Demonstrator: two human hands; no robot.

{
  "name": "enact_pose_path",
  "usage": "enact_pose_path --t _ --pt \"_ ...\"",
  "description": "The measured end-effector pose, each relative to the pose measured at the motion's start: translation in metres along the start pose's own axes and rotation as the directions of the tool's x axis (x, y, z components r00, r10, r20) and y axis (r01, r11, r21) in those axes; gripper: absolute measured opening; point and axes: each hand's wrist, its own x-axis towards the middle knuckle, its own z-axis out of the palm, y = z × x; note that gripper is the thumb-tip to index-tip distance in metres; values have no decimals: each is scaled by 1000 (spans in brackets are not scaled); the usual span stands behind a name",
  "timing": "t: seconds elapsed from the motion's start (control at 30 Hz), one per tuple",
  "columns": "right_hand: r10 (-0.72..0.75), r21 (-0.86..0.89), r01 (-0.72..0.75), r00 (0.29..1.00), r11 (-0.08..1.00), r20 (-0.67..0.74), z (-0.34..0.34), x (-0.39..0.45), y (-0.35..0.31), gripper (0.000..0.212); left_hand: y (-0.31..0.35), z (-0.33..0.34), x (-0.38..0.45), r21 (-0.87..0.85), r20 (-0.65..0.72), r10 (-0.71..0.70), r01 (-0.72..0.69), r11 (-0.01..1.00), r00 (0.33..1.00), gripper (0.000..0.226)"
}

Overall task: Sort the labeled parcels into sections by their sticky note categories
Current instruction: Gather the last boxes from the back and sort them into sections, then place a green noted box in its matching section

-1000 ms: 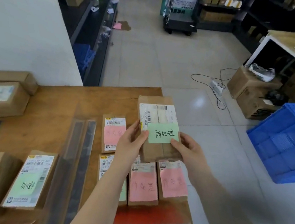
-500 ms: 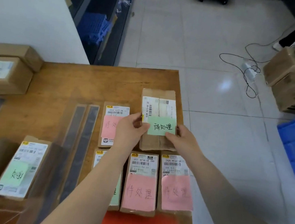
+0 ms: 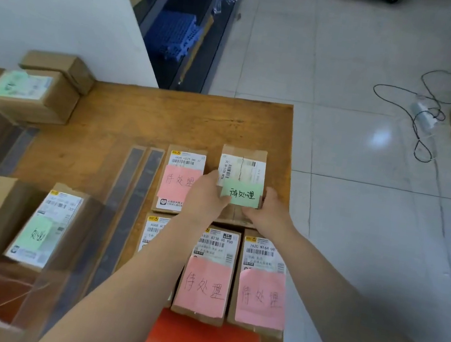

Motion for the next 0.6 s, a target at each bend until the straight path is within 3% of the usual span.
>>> enact_pose_path --t 0.1,0.17,0.23,0.37,0.5,0.6 --pt "-148 -227 122 984 966 -103 -5 -11 -13 65 9 -16 -19 38 -59 33 -31 999 998 39" --pt "-299 -465 233 952 854 -72 -11 -24 -29 62 10 -33 -34 149 -125 59 -40 988 990 47" --pt "-421 -589 335 907 736 -11 -15 -38 -50 59 4 -54 -49 289 -179 75 -20 957 981 53" --pt "-602 -674 510 789 534 120 -13 -71 -99 55 -8 -101 -88 484 -303 112 52 874 946 52" --pt "-735 -710 599 657 371 170 -2 -108 -145 51 -23 -151 -136 545 -403 71 177 820 912 58" --pt "-771 -731 619 603 289 206 14 -134 -173 52 -42 -184 -166 570 -447 23 265 777 894 65"
